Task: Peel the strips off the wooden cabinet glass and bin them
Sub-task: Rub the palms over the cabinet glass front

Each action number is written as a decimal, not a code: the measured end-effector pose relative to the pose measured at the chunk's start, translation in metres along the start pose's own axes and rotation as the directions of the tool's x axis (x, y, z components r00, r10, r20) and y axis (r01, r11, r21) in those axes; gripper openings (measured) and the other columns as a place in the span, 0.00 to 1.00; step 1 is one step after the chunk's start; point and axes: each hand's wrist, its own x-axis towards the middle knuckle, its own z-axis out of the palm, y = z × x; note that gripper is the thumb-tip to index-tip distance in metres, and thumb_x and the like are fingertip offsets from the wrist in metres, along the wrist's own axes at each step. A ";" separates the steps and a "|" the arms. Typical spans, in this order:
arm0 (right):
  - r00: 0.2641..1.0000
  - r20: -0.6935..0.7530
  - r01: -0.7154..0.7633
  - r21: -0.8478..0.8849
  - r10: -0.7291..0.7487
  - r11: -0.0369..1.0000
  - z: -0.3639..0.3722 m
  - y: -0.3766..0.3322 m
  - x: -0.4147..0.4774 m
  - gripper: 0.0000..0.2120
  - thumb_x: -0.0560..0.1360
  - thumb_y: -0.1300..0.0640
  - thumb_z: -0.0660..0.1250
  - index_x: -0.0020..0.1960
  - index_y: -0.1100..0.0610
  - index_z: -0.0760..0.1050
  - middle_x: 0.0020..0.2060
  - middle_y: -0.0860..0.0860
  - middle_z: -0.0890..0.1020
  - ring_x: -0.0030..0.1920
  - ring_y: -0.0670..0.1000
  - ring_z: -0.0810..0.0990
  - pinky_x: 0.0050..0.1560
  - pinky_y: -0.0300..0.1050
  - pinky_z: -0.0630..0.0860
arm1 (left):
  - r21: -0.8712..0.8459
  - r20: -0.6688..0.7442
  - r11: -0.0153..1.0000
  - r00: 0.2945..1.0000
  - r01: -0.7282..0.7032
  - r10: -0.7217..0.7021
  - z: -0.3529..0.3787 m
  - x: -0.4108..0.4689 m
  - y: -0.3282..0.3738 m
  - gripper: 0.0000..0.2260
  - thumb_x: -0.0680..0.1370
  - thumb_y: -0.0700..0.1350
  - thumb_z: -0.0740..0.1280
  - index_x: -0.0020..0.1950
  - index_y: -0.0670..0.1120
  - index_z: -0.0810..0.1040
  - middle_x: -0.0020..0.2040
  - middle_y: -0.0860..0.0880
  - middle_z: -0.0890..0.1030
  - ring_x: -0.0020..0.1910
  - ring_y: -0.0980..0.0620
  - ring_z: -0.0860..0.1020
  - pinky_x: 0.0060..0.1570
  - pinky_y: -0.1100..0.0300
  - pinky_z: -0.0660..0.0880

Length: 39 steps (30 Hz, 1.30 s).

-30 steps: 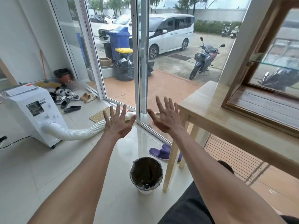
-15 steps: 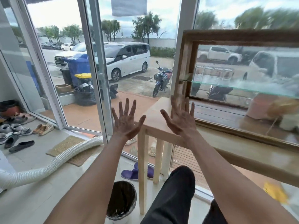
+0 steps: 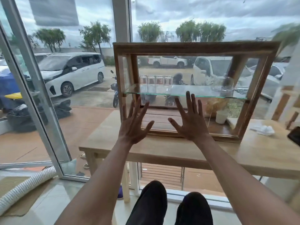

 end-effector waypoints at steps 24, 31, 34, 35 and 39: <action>0.993 -0.099 0.041 -0.194 -0.061 0.980 0.004 0.070 0.048 0.52 0.70 0.34 0.69 0.82 0.51 0.44 0.80 0.61 0.41 0.81 0.64 0.40 0.78 0.66 0.51 | 0.107 -0.123 0.967 0.962 -0.232 0.245 0.018 0.102 0.010 0.50 0.74 0.75 0.58 0.83 0.45 0.45 0.84 0.42 0.44 0.83 0.43 0.43 0.80 0.39 0.45; 0.992 -0.105 0.051 -0.180 -0.071 0.982 0.007 0.075 0.050 0.51 0.71 0.33 0.68 0.82 0.51 0.45 0.81 0.61 0.42 0.81 0.63 0.40 0.79 0.65 0.51 | 0.030 -0.153 0.954 0.941 -0.300 0.301 0.019 0.118 0.011 0.50 0.75 0.71 0.64 0.83 0.44 0.45 0.84 0.43 0.45 0.83 0.44 0.42 0.81 0.43 0.48; 0.992 -0.101 0.056 -0.169 -0.074 0.984 0.006 0.076 0.051 0.51 0.71 0.34 0.68 0.82 0.52 0.45 0.81 0.61 0.42 0.81 0.63 0.40 0.79 0.65 0.50 | 0.018 -0.163 0.954 0.941 -0.298 0.297 0.021 0.123 0.012 0.50 0.75 0.71 0.65 0.83 0.43 0.45 0.84 0.43 0.45 0.83 0.44 0.42 0.81 0.42 0.49; 0.992 -0.101 0.057 -0.168 -0.075 0.984 0.007 0.076 0.050 0.51 0.71 0.34 0.68 0.82 0.52 0.46 0.81 0.61 0.42 0.81 0.63 0.40 0.79 0.65 0.49 | 0.017 -0.167 0.956 0.941 -0.294 0.293 0.023 0.123 0.012 0.51 0.75 0.71 0.65 0.83 0.42 0.45 0.84 0.42 0.45 0.83 0.44 0.42 0.81 0.42 0.50; 0.991 -0.105 0.060 -0.153 -0.077 0.986 0.007 0.076 0.050 0.51 0.71 0.34 0.68 0.82 0.52 0.46 0.81 0.61 0.42 0.81 0.63 0.40 0.79 0.65 0.50 | 0.007 -0.185 0.959 0.942 -0.285 0.281 0.028 0.124 0.009 0.50 0.75 0.70 0.65 0.83 0.41 0.46 0.84 0.42 0.45 0.83 0.44 0.43 0.81 0.43 0.51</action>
